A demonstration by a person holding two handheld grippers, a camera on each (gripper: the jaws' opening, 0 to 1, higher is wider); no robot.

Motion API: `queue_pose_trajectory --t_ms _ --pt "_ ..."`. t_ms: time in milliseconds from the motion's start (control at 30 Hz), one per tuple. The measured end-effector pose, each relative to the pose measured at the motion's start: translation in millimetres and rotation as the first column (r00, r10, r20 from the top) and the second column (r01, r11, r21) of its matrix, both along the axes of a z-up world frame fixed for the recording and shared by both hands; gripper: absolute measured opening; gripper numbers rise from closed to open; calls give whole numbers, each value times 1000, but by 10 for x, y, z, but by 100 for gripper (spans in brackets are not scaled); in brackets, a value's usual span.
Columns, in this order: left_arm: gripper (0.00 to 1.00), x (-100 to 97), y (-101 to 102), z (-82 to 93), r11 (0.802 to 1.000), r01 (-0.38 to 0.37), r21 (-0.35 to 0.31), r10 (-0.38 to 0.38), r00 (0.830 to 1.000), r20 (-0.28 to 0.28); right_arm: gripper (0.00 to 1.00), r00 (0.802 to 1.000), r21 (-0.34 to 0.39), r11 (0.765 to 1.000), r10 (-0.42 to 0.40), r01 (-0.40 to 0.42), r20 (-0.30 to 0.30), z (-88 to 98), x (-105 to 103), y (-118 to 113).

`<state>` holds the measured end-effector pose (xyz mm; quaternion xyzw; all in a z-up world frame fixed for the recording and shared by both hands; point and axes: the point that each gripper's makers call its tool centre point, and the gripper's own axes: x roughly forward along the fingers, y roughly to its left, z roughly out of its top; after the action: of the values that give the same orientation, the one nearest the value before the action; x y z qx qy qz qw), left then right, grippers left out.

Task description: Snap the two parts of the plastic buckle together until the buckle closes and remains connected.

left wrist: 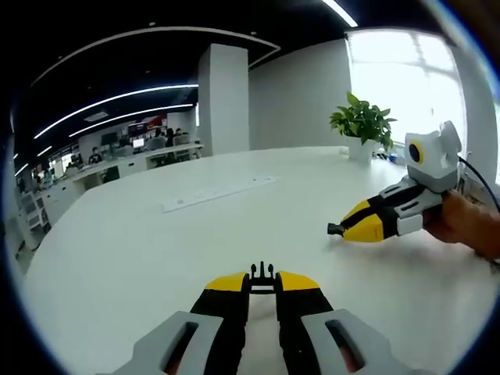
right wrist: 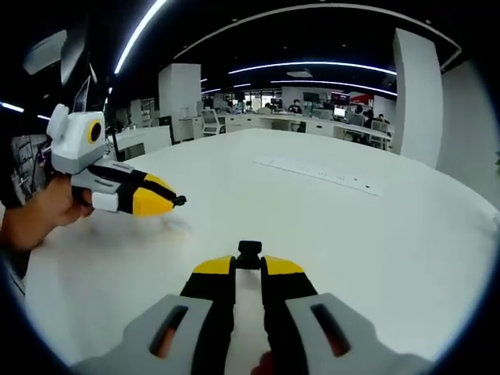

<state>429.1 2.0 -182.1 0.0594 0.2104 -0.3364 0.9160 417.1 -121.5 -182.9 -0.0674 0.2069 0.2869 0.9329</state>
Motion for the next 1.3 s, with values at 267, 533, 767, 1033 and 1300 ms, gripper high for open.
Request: queue_pose_trajectory --t_ms 267,533,767,1033,1300 --pt "12 -151 45 -10 1000 27 2 -27 1000 -2 13 1000 -10 1000 14 -14 -2 -18 -125 3" --pt "12 -314 83 41 999 53 -7 -53 999 8 13 999 -23 999 32 -32 1 -20 -268 21" --pt "12 -452 93 48 996 92 0 -92 996 19 13 998 -29 998 62 -62 10 8 -429 62" --pt "12 -587 106 23 989 121 84 -127 990 65 13 996 -11 996 91 -91 6 10 -602 79" --pt "12 -731 94 28 990 134 48 -136 990 40 13 993 -32 992 119 -119 1 -54 -785 49"
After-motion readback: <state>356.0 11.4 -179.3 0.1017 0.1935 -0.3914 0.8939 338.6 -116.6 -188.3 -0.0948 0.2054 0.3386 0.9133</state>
